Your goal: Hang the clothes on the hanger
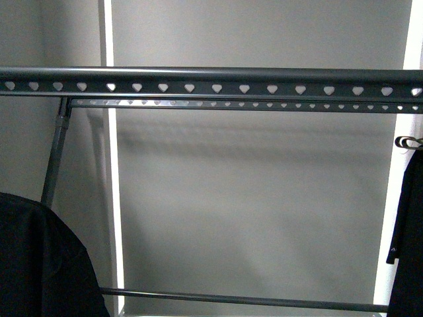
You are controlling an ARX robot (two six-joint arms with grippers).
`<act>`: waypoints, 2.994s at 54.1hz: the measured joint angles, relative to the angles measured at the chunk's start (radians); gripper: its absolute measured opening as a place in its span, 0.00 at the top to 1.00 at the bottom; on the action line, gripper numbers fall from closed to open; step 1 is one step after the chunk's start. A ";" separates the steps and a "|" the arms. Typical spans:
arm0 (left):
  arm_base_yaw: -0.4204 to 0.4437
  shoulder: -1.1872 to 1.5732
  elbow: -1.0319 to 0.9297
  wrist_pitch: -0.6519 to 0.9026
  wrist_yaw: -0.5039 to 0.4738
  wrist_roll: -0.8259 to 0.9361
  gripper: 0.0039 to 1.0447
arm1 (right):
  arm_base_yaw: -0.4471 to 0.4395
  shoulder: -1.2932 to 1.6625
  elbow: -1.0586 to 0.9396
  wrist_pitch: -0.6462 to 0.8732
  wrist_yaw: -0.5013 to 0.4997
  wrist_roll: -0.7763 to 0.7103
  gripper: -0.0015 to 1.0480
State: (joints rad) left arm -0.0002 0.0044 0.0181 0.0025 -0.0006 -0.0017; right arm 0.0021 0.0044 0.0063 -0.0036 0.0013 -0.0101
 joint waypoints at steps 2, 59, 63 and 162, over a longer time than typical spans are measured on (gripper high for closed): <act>0.000 0.000 0.000 0.000 0.000 0.000 0.06 | 0.000 0.000 0.000 0.000 0.000 0.000 0.07; 0.104 1.464 1.067 0.044 -0.183 -0.718 0.06 | 0.000 0.000 0.000 0.000 -0.002 0.000 0.07; 0.087 1.479 1.099 0.035 -0.194 -0.729 0.06 | 0.000 0.000 0.000 0.000 -0.002 0.000 0.07; 0.142 1.301 1.123 -0.723 0.737 0.593 0.96 | 0.000 0.000 0.000 0.000 -0.002 0.000 0.07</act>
State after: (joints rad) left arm 0.1417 1.3052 1.1412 -0.7200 0.7364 0.5915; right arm 0.0021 0.0044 0.0063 -0.0036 -0.0010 -0.0101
